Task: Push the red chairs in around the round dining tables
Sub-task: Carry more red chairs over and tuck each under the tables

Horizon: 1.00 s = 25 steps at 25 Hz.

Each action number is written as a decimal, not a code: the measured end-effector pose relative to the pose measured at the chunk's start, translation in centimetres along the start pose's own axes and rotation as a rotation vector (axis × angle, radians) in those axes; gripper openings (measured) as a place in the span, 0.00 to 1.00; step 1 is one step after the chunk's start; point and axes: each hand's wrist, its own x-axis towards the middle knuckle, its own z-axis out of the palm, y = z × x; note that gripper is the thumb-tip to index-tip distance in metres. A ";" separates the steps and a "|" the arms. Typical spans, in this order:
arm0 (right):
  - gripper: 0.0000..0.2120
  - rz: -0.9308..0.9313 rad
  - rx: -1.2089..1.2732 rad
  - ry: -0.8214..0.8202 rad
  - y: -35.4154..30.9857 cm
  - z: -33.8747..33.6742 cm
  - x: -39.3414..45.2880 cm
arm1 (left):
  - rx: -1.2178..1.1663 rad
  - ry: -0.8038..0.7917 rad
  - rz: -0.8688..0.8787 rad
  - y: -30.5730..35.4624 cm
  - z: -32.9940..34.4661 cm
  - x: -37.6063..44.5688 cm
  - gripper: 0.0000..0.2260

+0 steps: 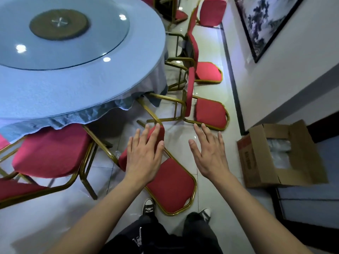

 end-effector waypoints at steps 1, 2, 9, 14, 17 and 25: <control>0.29 -0.032 0.003 0.000 0.3 0.0 0.9 | 0.004 0.018 -0.027 0.2 0.1 0.4 0.27; 0.29 -0.066 0.006 -0.003 0.6 0.0 1.8 | 0.009 0.036 -0.064 0.5 0.2 0.6 0.27; 0.30 -0.319 0.016 -0.123 4.0 0.0 7.0 | 0.000 0.177 -0.331 4.4 2.7 -0.2 0.29; 0.32 -0.480 0.050 -0.187 8.6 0.3 8.6 | 0.000 0.263 -0.513 8.5 7.2 -2.4 0.28; 0.30 -0.560 0.054 -0.232 12.7 1.2 9.0 | -0.019 0.312 -0.620 11.4 11.1 -4.3 0.27; 0.28 -0.572 0.080 -0.368 21.8 9.6 6.2 | -0.052 0.241 -0.783 12.7 22.7 -9.1 0.28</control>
